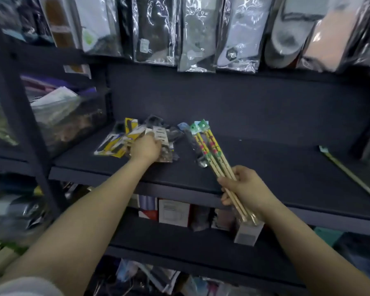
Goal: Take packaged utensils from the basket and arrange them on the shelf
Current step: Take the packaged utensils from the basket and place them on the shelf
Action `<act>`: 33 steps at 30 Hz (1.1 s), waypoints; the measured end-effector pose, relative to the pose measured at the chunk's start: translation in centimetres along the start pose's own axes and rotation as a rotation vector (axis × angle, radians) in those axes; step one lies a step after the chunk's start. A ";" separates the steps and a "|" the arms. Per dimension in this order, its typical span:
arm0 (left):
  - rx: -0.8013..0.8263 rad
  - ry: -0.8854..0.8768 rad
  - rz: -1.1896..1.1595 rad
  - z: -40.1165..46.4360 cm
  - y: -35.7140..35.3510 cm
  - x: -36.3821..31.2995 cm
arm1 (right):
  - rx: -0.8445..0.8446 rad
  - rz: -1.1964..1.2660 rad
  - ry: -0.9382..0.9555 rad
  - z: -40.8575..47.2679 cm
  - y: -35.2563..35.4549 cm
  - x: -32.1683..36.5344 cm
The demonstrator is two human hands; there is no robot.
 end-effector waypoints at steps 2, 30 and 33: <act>-0.043 -0.012 0.290 -0.5 0.0 -0.6 | -0.007 -0.020 -0.004 0.5 1.0 -0.3; 0.446 -0.877 0.097 -10.1 -14.7 -21.9 | -0.477 -1.299 -0.157 3.3 26.5 -7.8; 0.403 -0.818 0.110 -10.1 -13.9 -20.1 | -0.435 -1.291 0.102 4.8 22.8 -4.5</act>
Point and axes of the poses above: each hand's wrist, its own z-axis towards the middle knuckle, its own y-axis out of the back of the hand, x = y × z, the point moved 6 cm from there along z, towards the middle knuckle, and after that the axes turned 4 degrees about -z, right-handed, at the moved point
